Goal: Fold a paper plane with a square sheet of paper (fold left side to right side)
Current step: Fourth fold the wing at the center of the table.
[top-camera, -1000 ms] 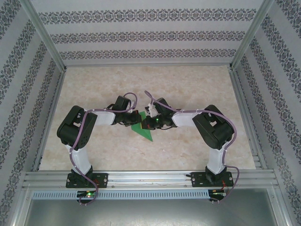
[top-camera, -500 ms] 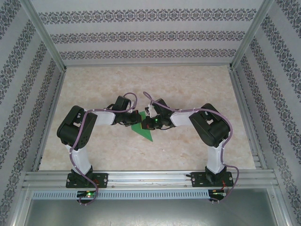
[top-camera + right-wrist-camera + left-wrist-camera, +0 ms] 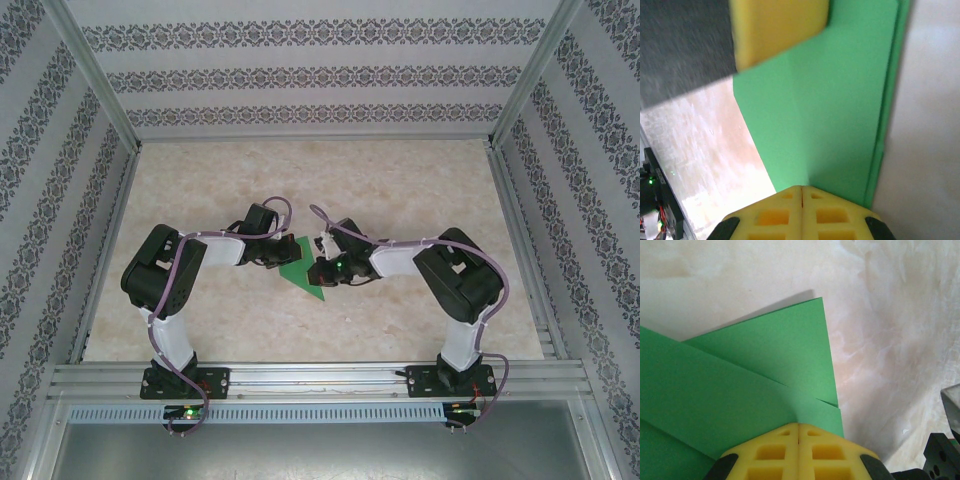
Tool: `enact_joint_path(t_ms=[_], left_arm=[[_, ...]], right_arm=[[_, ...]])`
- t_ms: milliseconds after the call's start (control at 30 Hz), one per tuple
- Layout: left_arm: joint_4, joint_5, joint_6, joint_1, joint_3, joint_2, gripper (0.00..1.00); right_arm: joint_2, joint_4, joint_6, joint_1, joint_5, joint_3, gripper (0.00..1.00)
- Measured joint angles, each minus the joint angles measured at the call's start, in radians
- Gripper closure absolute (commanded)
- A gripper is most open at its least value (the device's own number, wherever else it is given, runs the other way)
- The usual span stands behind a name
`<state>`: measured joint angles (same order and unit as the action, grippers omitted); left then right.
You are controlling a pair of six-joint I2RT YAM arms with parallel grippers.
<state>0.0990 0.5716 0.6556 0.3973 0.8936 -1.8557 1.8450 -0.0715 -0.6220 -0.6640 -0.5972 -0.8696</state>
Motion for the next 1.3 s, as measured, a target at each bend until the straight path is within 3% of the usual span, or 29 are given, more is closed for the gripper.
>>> enact_joint_path(t_ms=[600,800,1033,1300], left_arm=[[-0.007,-0.003,0.000,0.000,0.004,0.003,0.96],[-0.038,-0.019,0.000,-0.001,0.024,0.003,0.90],[-0.048,-0.027,0.007,-0.013,0.045,0.066,0.79],[-0.060,-0.107,-0.022,-0.018,0.016,0.330,0.66]], right_arm=[[-0.108,0.123,0.055,0.000,-0.003,0.091,1.00],[-0.157,0.189,0.077,0.001,-0.014,0.129,0.99],[-0.258,0.246,0.117,0.080,-0.031,0.148,0.78],[-0.199,0.237,0.232,0.151,-0.077,0.026,0.58]])
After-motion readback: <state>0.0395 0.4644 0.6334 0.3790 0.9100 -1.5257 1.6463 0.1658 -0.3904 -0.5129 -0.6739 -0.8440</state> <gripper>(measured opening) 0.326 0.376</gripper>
